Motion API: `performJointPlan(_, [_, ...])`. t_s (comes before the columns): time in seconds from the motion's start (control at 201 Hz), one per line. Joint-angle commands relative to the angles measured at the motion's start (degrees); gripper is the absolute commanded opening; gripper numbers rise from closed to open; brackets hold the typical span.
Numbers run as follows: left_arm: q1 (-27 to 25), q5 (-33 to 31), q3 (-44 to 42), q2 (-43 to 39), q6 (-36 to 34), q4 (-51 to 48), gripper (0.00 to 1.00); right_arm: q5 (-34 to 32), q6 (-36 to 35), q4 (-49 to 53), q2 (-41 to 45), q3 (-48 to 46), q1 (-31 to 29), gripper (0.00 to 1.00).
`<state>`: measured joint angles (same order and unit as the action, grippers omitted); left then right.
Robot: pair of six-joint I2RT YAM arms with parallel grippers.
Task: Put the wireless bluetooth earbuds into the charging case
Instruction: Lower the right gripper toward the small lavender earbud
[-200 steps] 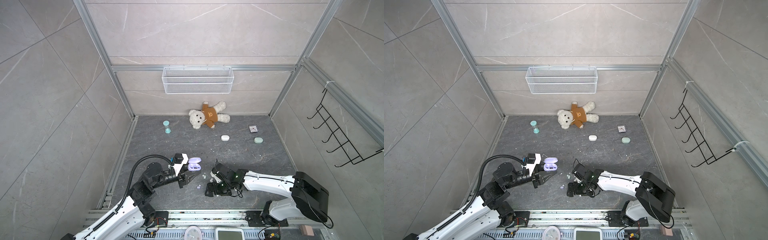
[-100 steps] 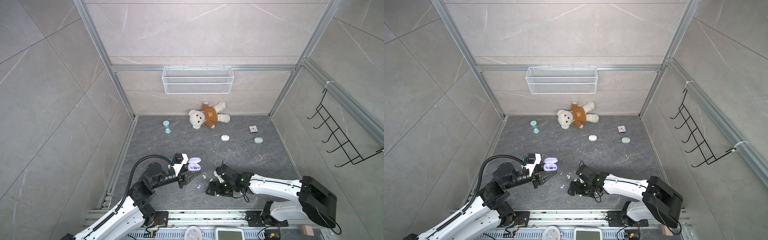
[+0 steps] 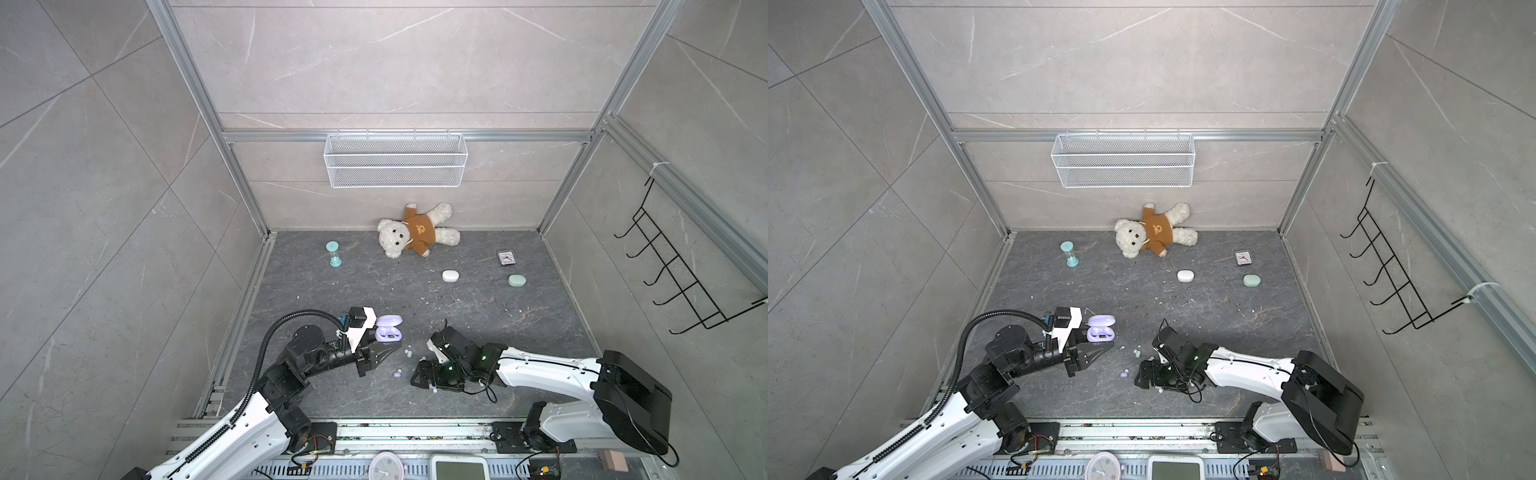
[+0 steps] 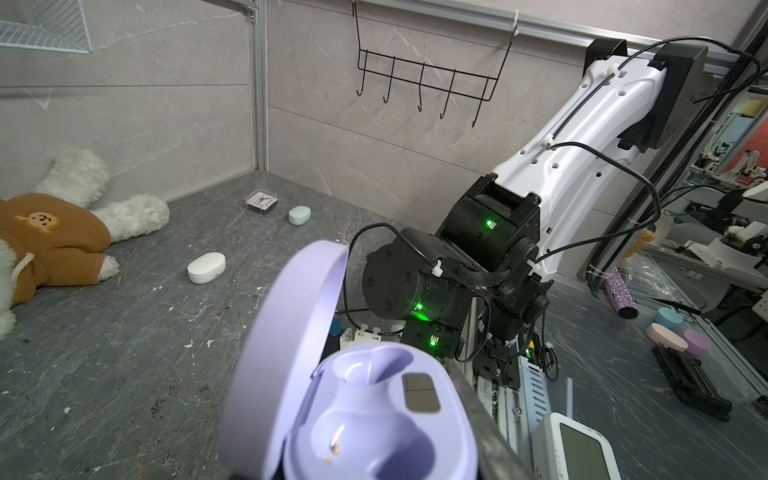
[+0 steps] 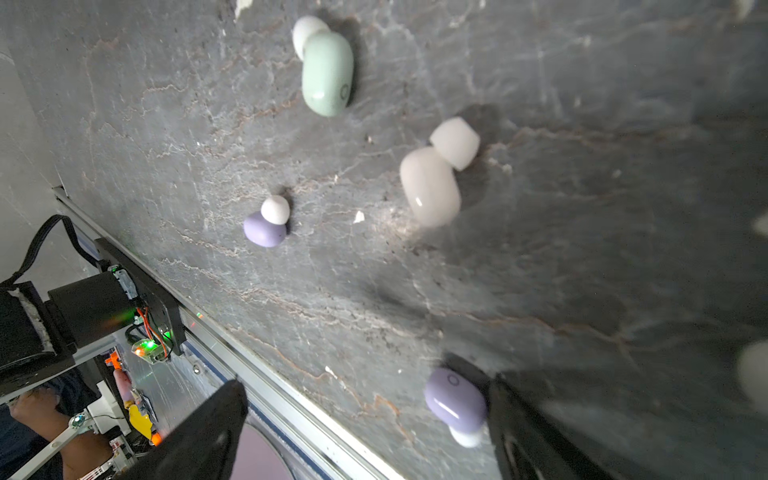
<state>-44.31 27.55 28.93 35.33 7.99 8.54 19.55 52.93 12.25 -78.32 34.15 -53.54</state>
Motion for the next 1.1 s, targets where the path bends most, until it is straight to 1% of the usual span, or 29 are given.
performJointPlan(0.0, [0.1, 0.3, 2.8, -0.3, 0.0, 1.7, 0.15, -0.3, -1.1, 2.3, -1.8, 0.3, 0.2, 0.92])
performJointPlan(0.294, [0.1, 0.1, 2.4, -0.8, 0.1, 1.7, 0.14, 1.0, -1.1, 4.6, -0.3, 1.2, -0.3, 0.91])
performJointPlan(0.453, [0.1, 0.0, 2.1, -1.1, 0.3, 1.7, 0.15, 1.8, -1.0, 5.6, -0.1, 2.5, -1.5, 0.9])
performJointPlan(0.791, [0.1, -0.1, 1.3, -1.5, 0.6, 2.4, 0.15, 1.2, -1.4, 5.7, -2.1, 5.0, -3.1, 0.9])
performJointPlan(1.1, [0.1, -0.5, 1.1, -3.2, 0.6, 1.0, 0.14, 1.5, -1.6, 6.1, -3.9, 7.1, -4.6, 0.9])
